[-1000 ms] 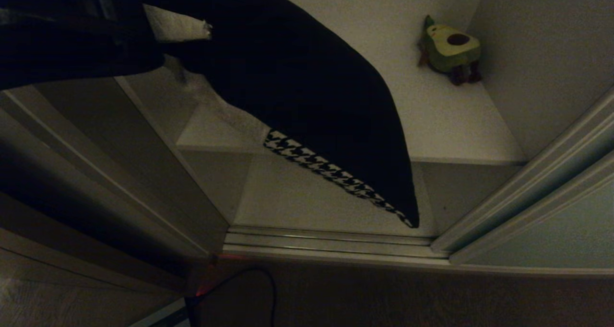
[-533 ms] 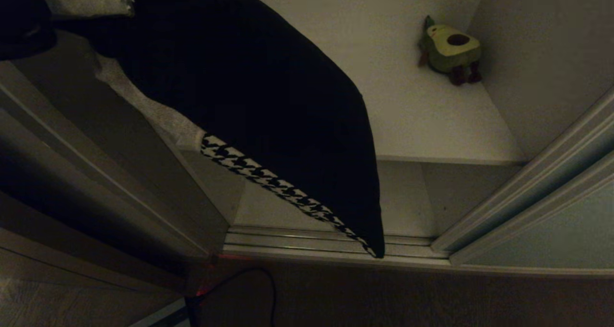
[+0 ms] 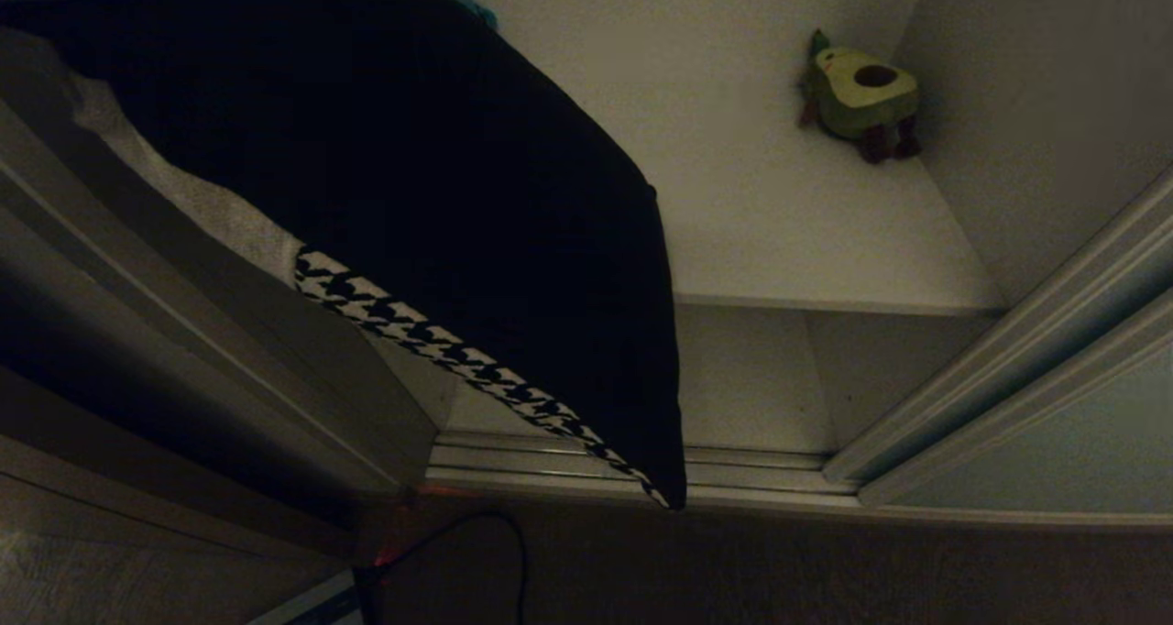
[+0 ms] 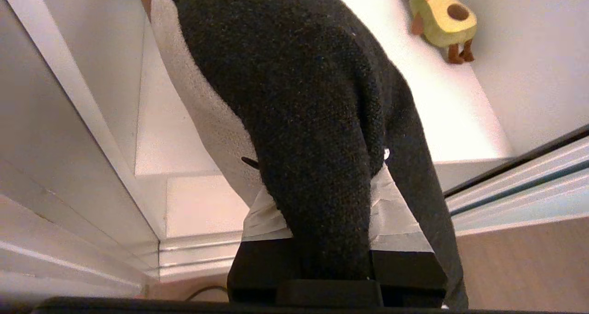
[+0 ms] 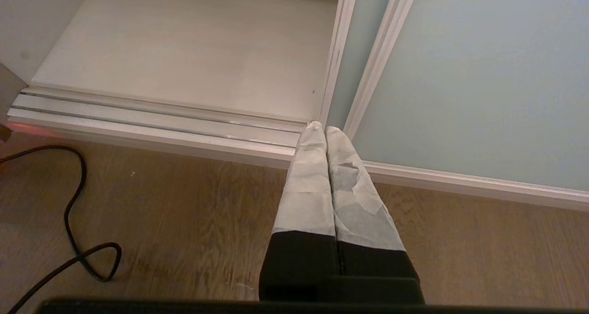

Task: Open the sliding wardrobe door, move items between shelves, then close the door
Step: Place the pillow on the lower shelf

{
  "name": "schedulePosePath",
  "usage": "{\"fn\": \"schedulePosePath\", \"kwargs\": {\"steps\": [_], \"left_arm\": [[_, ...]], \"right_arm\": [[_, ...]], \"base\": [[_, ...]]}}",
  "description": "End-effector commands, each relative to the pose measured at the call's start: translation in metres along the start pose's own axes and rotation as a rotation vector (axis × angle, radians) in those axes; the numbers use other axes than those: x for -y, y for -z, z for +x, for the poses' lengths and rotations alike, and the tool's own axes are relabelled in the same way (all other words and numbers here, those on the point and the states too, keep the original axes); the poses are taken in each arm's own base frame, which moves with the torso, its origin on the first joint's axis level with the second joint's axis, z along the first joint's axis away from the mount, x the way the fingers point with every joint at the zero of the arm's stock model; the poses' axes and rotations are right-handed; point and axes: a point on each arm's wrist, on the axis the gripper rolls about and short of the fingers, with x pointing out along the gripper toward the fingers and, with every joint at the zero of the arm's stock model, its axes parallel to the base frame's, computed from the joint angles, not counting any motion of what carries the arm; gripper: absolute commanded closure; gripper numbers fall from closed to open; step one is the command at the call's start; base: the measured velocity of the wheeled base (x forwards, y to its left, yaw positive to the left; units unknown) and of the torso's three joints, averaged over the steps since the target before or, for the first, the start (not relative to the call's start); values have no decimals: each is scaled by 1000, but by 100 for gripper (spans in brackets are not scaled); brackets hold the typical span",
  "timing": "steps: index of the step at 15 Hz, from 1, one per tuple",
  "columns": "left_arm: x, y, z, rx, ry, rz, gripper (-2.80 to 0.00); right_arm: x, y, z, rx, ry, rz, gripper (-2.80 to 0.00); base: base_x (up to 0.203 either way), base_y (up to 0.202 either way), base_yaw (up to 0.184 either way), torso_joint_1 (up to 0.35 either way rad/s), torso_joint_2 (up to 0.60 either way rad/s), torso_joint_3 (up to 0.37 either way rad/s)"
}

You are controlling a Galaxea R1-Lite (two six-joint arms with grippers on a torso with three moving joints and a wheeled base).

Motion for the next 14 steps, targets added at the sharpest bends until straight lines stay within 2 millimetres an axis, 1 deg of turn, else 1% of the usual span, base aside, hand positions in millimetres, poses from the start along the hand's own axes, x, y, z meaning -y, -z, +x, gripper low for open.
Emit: {"fn": "schedulePosePath", "kwargs": {"steps": [1,4,7,10,14], "left_arm": [[1,-2,-1,10,22,4,0],[2,-2,4,5,37,21,0],[2,-5,4,12,51,27,0],[4,-4,13,0,56,29,0],[5,-4,16,6,77,27,0]], "right_arm": [[0,1,0,-4,0,1,0],[0,1,0,-4,0,0,0],[0,1,0,-4,0,1,0],[0,1,0,-4,0,1,0],[0,1,0,-4,0,-1,0]], "base": [[0,0,0,0,0,0],[0,0,0,0,0,0],[0,0,0,0,0,0],[-173,0,1,2,-1,6],[-194,0,0,5,1,5]]}}
